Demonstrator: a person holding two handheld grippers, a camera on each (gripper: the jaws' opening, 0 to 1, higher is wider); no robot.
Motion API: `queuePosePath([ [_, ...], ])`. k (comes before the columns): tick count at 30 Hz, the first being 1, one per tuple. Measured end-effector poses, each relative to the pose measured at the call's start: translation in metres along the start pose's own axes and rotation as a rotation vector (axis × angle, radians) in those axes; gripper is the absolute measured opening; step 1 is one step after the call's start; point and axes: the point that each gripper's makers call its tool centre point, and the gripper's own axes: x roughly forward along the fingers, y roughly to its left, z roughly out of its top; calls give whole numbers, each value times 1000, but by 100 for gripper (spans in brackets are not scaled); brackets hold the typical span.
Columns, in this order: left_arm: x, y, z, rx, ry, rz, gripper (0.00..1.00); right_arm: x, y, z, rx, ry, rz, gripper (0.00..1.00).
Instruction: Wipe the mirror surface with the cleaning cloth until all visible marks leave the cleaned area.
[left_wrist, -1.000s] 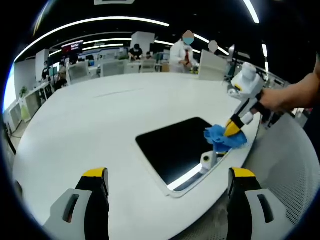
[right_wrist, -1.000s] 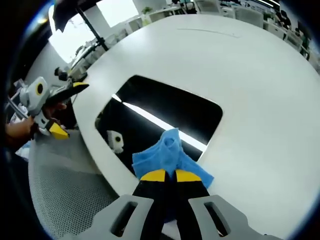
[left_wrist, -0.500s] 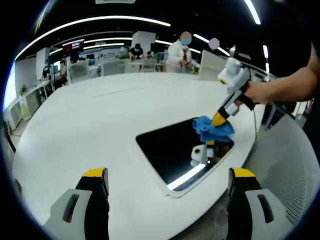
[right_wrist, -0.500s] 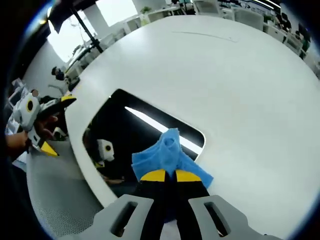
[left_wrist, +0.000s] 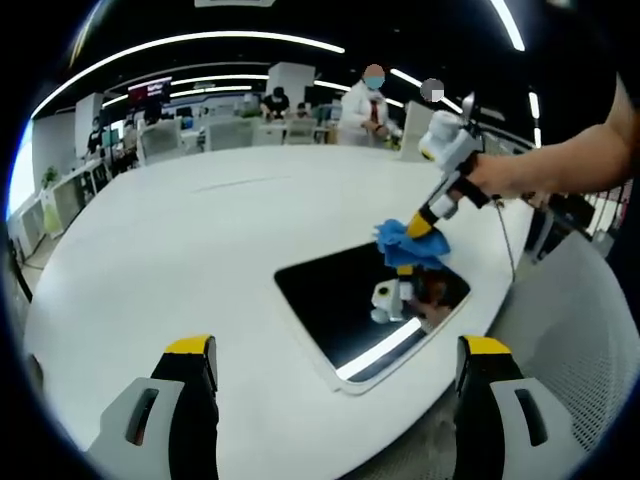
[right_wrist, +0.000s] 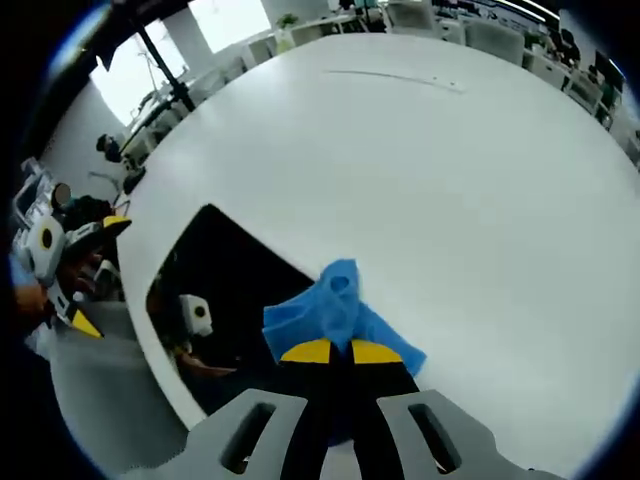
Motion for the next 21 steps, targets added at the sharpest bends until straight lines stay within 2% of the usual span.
queuePosePath([
  [5, 0, 0, 0, -1, 1, 0, 100, 3, -7, 10, 17, -5, -11, 0],
  [10, 0, 0, 0, -2, -1, 1, 100, 3, -7, 10, 32, -14, -13, 0],
  [12, 0, 0, 0, -1, 1, 0, 100, 2, -8, 9, 57, -37, -10, 0],
  [17, 1, -1, 0, 6, 6, -4, 100, -20, -33, 15, 153, -136, -55, 0],
  [18, 1, -1, -1, 5, 7, -5, 100, -27, -42, 15, 163, -150, -71, 0],
  [21, 1, -1, -1, 7, 8, -7, 100, -43, -70, 6, 264, -187, -124, 0],
])
